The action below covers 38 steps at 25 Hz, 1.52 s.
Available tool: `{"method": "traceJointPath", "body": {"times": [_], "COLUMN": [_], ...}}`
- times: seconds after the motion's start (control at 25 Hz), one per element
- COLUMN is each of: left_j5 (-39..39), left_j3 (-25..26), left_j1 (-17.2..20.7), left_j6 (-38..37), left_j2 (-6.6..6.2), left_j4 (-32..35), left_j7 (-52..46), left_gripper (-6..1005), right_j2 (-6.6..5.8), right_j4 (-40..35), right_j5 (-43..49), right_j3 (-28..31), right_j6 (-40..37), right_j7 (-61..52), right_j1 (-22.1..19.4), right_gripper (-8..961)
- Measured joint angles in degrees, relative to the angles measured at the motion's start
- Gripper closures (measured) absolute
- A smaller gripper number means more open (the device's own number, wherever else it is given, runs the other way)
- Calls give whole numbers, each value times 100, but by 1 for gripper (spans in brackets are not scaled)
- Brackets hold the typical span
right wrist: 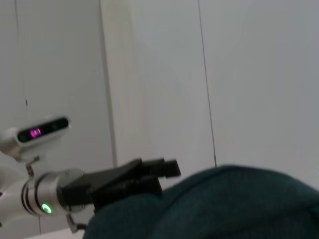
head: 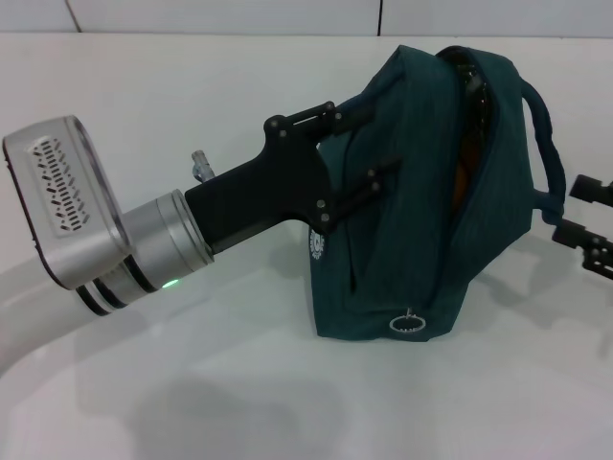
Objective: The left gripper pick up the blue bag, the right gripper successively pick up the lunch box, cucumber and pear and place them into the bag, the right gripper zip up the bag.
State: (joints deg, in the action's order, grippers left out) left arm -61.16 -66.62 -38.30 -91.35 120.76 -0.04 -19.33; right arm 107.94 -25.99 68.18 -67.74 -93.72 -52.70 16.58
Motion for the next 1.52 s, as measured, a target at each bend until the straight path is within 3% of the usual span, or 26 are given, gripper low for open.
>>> {"method": "traceJointPath", "body": {"times": [0.16, 0.4, 0.56, 0.68, 0.84, 1.52], "left_j5": [2, 11, 50, 87, 197, 164], "left_j3": [0, 4, 44, 51, 53, 16], "left_j1": [9, 0, -4, -4, -2, 33], "left_j6": [11, 12, 12, 6, -19, -55], "left_j2": [0, 0, 0, 0, 0, 0], "left_j4": [-7, -12, 9, 24, -1, -16], "left_j7": [0, 0, 0, 0, 0, -14], "left_gripper": [497, 497, 496, 496, 495, 492], "right_j2": [-7, 6, 227, 500, 691, 743], "right_j4": [-12, -83, -50, -76, -117, -63], "right_j5": [105, 1369, 2018, 2189, 2227, 2663], "right_j3": [166, 158, 164, 152, 77, -266], "right_j6": [-416, -893, -533, -19, 405, 677], "right_j7": [175, -103, -438, -463, -479, -981], "right_j1": [-97, 193, 499, 611, 682, 974], "right_gripper": [406, 405, 406, 406, 407, 417]}}
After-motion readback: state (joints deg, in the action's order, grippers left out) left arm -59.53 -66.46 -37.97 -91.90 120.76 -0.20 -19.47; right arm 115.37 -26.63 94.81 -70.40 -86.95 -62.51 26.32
